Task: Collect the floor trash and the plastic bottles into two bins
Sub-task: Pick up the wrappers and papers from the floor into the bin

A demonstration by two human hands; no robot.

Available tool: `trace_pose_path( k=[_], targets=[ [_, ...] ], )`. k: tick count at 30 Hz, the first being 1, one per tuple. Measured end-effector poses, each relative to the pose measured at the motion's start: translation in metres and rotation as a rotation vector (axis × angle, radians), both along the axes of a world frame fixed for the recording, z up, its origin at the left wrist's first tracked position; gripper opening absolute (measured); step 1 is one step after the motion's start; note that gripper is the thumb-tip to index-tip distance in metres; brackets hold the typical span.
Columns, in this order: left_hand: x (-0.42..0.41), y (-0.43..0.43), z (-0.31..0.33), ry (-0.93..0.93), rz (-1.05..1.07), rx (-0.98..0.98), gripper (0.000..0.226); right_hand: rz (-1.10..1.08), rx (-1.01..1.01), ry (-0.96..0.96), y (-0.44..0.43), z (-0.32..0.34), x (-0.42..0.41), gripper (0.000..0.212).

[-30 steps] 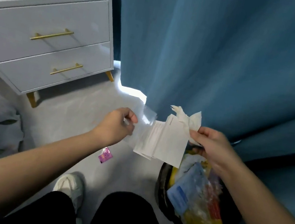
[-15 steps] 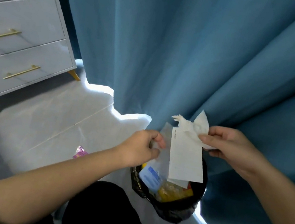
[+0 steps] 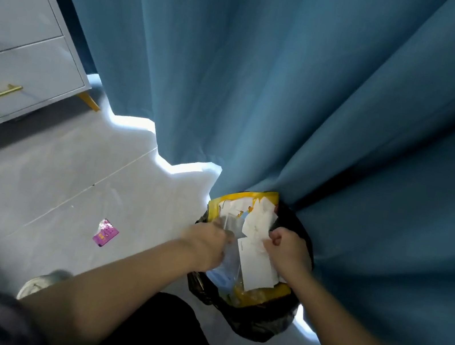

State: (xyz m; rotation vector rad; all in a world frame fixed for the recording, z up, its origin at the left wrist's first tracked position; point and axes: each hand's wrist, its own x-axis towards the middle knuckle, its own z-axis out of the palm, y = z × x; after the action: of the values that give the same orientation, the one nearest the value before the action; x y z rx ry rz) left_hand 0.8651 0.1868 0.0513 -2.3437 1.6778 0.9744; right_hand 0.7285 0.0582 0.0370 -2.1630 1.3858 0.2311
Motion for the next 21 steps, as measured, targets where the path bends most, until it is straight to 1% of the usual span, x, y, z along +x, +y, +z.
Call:
trace_pose_path(
  k=[2,4,6,8,9,12,14,18,21],
  targets=[
    [0.011,0.006,-0.003,-0.085,-0.049,-0.069,0.041,0.085,-0.109,0.049,0.003,0.002,0.005,0.012],
    [0.026,0.015,-0.007,-0.032,0.019,-0.206,0.032,0.158,-0.211,0.057,0.004,0.004,0.01,0.011],
    [0.042,0.029,-0.014,0.039,0.189,-0.346,0.022,0.22,-0.276,0.043,0.006,0.007,0.014,0.012],
    [0.065,0.048,-0.026,0.064,0.394,-0.385,0.015,0.267,-0.308,0.063,0.007,0.007,0.015,0.01],
    [0.079,0.059,-0.037,0.053,0.475,-0.339,0.013,0.285,-0.314,0.085,0.008,0.005,0.015,0.008],
    [0.122,0.101,-0.081,-0.01,0.676,-0.075,0.016,0.315,-0.321,0.141,0.01,-0.004,0.012,0.008],
    [0.142,0.129,-0.11,-0.024,0.819,0.05,0.017,0.303,-0.317,0.152,0.011,-0.01,0.012,0.009],
    [0.164,0.177,-0.164,0.036,1.056,0.13,0.02,0.263,-0.296,0.16,0.012,-0.014,0.019,0.015],
    [0.169,0.189,-0.193,0.094,1.129,0.138,0.038,0.24,-0.299,0.185,0.014,-0.015,0.026,0.018]
  ],
)
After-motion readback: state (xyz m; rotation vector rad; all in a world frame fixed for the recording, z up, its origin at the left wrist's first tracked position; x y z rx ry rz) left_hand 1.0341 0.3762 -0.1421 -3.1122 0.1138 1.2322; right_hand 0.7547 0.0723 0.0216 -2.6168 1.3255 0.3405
